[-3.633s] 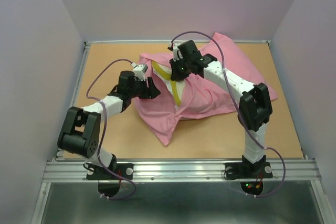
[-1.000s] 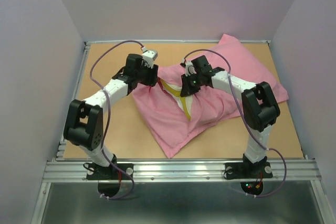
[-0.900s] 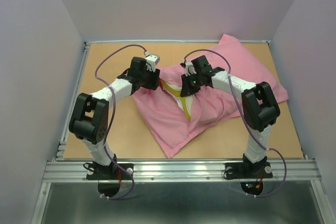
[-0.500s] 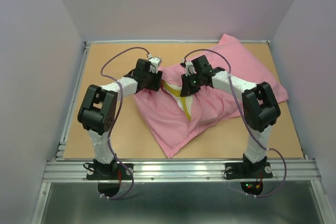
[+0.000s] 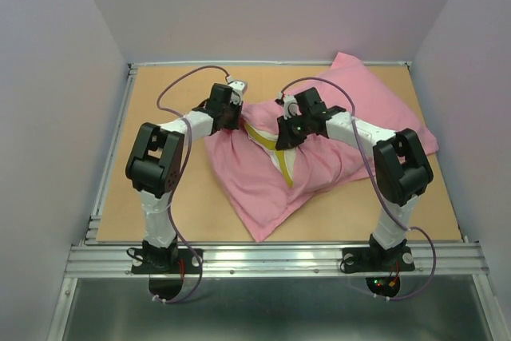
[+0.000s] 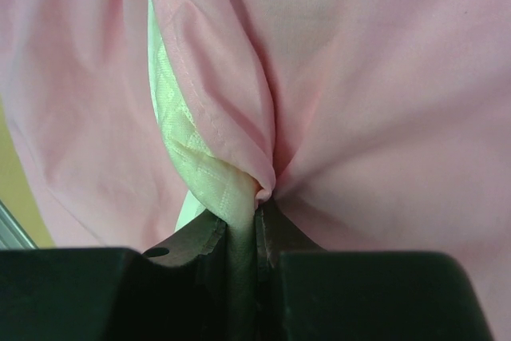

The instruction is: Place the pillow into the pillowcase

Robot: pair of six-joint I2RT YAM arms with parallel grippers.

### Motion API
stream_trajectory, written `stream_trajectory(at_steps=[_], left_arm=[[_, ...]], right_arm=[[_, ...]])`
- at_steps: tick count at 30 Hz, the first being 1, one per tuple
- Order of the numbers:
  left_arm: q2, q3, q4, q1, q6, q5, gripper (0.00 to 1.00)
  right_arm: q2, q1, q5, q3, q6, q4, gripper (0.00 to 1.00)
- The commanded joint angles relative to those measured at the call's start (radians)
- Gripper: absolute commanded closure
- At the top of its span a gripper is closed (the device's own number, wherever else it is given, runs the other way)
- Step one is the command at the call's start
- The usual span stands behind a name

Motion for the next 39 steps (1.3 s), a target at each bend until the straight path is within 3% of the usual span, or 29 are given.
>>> stream_trajectory(at_steps=[1,7,14,18,22,26,30,36,39], left_arm=[[-0.161,0.066,0.026,0.07,0.021,-0.013,1.0],[-0.272,0.155,-0.007,0.121,0.06,0.036,1.0],[-0.355,0.143,-0.17,0.122,0.103,0.376,1.0],[-0.419,0.055,-0.314,0.095,0.215,0.56,1.0],[-0.432,0.047,-0.47,0.064,0.379,0.633,1.0],[-0.399,0.069,-0.548,0.076,0.401,0.585,1.0],[-0.447,0.052,-0.483,0.11,0.419,0.57,0.54],[-0.527,0.032,-0.523,0.11,0.662,0.654,0.32],[-0.537,-0.004,-0.511,0.081,0.786,0.588,0.31]], right_arm=[[-0.001,0.012,-0.026,-0.071,-0.046,-0.06,0.99],[0.035,0.012,-0.005,-0.109,-0.101,-0.071,0.99],[0.123,0.012,0.007,0.053,-0.011,-0.068,0.99],[0.215,0.011,0.073,0.231,0.072,-0.059,0.99],[0.239,0.011,0.113,0.295,0.175,-0.008,1.0],[0.237,0.011,0.145,0.286,0.242,0.041,0.99],[0.239,0.011,0.151,0.259,0.253,0.053,0.99],[0.239,0.011,0.136,0.205,0.255,0.075,0.99],[0.237,0.011,0.129,0.196,0.249,0.081,0.99]])
